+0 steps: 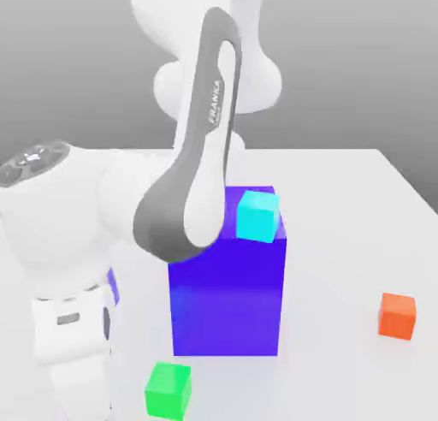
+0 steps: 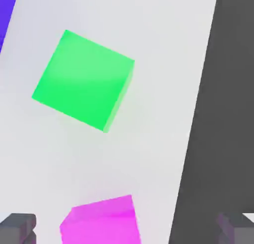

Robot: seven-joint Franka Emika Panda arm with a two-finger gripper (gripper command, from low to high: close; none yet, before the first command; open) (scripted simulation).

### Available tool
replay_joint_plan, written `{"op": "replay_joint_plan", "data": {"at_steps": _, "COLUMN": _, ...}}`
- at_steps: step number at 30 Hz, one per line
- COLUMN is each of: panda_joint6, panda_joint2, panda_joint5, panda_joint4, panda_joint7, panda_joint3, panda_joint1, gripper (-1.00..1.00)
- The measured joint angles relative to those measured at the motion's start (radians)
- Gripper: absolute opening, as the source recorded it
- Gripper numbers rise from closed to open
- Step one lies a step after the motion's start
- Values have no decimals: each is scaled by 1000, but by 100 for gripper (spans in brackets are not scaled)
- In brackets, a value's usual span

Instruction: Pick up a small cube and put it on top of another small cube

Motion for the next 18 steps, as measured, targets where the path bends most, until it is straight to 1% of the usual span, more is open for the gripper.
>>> {"op": "replay_joint_plan", "data": {"at_steps": 2, "panda_joint6": 27, "panda_joint2": 8, "panda_joint5": -34, "panda_joint4": -4, "panda_joint7": -48, "panda_joint3": -8, "panda_joint1": -2, "gripper": 0}}
{"op": "replay_joint_plan", "data": {"at_steps": 3, "panda_joint6": 45, "panda_joint2": 25, "panda_joint5": -33, "panda_joint4": -1, "panda_joint7": -71, "panda_joint3": 1, "panda_joint1": -11, "gripper": 0}}
{"op": "replay_joint_plan", "data": {"at_steps": 6, "panda_joint6": 115, "panda_joint2": 118, "panda_joint5": 33, "panda_joint4": 26, "panda_joint7": -137, "panda_joint3": 72, "panda_joint1": -68, "gripper": 0}}
{"op": "replay_joint_plan", "data": {"at_steps": 7, "panda_joint6": 137, "panda_joint2": 150, "panda_joint5": 57, "panda_joint4": 35, "panda_joint7": -156, "panda_joint3": 98, "panda_joint1": -90, "gripper": -100}}
{"op": "replay_joint_plan", "data": {"at_steps": 12, "panda_joint6": 136, "panda_joint2": 150, "panda_joint5": 57, "panda_joint4": 35, "panda_joint7": -155, "panda_joint3": 98, "panda_joint1": -89, "gripper": -100}}
{"op": "replay_joint_plan", "data": {"at_steps": 13, "panda_joint6": 148, "panda_joint2": 166, "panda_joint5": 70, "panda_joint4": 40, "panda_joint7": -165, "panda_joint3": 111, "panda_joint1": -100, "gripper": -100}}
{"op": "replay_joint_plan", "data": {"at_steps": 15, "panda_joint6": 127, "panda_joint2": 130, "panda_joint5": 36, "panda_joint4": 29, "panda_joint7": -142, "panda_joint3": 88, "panda_joint1": -83, "gripper": -100}}
{"op": "replay_joint_plan", "data": {"at_steps": 18, "panda_joint6": 60, "panda_joint2": 34, "panda_joint5": -45, "panda_joint4": 1, "panda_joint7": -82, "panda_joint3": 17, "panda_joint1": -29, "gripper": -100}}
